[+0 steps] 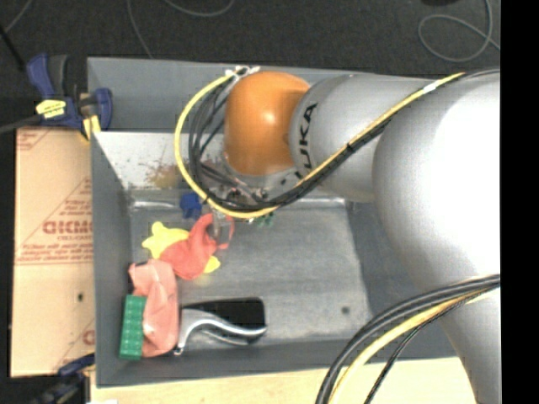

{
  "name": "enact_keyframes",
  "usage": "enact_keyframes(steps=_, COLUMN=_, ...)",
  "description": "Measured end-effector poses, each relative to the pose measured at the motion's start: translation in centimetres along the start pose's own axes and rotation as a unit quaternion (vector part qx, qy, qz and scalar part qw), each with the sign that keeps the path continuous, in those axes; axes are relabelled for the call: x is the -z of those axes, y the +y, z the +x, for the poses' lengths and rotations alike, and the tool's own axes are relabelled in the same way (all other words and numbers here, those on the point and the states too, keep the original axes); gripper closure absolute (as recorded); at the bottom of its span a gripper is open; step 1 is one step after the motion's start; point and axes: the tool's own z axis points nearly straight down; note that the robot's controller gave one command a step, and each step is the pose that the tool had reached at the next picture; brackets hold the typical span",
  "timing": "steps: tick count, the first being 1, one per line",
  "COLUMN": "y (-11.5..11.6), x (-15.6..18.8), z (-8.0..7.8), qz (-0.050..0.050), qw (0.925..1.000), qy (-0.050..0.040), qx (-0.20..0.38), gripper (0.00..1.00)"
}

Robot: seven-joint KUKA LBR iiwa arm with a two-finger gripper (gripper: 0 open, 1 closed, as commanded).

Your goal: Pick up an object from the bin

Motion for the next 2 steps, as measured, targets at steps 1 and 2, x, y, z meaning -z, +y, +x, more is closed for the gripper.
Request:
enact_keyframes(steps=1, y=-0.2, x=5.9, z=0.1, qz=0.0, qw=1.0, qy=-0.0006, qx=-0.003, gripper=1.0)
enact_keyframes(steps=2, y=-0.2, x=12.0, z=-0.4, qz=0.0, qw=1.0, qy=-0.0012, qx=0.005, gripper=1.0)
